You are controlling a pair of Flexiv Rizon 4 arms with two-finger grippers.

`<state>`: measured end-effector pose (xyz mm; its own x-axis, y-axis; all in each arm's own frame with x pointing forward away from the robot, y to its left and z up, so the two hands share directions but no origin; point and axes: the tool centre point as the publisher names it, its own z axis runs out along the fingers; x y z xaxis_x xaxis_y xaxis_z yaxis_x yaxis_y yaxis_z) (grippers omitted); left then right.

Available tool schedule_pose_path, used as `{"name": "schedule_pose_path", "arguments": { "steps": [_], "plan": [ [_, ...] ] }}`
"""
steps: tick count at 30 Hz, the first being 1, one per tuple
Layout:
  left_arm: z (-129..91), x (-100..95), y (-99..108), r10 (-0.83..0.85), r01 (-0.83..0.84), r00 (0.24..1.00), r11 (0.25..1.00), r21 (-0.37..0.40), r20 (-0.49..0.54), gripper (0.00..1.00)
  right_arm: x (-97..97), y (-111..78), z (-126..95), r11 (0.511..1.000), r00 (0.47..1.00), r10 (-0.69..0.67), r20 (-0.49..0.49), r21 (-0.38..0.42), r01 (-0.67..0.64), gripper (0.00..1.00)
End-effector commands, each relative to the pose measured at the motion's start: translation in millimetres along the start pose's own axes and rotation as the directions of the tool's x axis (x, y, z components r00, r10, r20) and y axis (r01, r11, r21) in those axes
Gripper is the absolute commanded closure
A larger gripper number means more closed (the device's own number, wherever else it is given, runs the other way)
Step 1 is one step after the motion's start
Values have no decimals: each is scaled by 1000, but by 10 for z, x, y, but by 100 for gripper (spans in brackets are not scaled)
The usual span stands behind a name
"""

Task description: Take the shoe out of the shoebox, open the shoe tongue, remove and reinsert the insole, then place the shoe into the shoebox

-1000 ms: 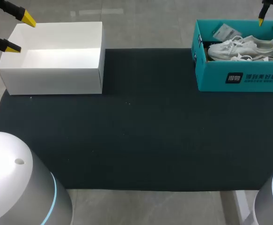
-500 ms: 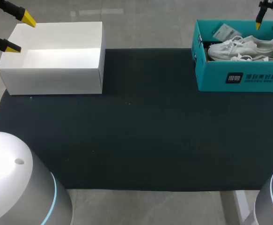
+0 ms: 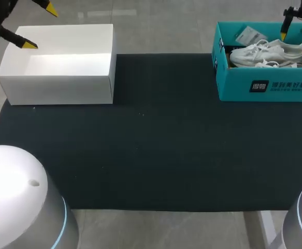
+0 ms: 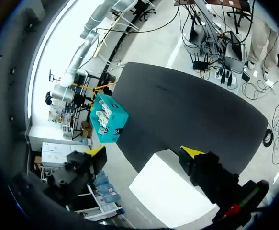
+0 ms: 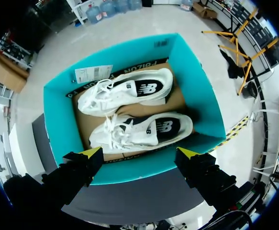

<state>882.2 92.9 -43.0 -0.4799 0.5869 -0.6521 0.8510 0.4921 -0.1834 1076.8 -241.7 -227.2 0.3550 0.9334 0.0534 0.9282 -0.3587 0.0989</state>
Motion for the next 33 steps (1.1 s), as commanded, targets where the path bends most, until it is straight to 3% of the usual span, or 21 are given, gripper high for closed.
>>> {"name": "schedule_pose_path", "arguments": {
  "steps": [1,10,18,24,33],
  "plan": [
    [66,57,82,-832,740,555,495,-455,-2,0,-9,-256,-152,999,1000,-2,9,-41,3,0],
    [395,77,435,-943,828,318,224,-514,101,0,18,-769,-375,1000,1000,4,21,-30,-4,0],
    [409,68,478,-968,889,71,-48,-455,241,0,-124,-1168,-298,995,994,-102,32,-11,102,0],
    [482,64,441,-949,850,-101,-238,-470,298,0,-324,-1439,-285,982,982,-187,18,12,187,0],
    [482,64,441,-949,850,-101,-238,-470,298,0,-615,-1726,-210,953,955,-297,2,71,296,0]
  ]
}}
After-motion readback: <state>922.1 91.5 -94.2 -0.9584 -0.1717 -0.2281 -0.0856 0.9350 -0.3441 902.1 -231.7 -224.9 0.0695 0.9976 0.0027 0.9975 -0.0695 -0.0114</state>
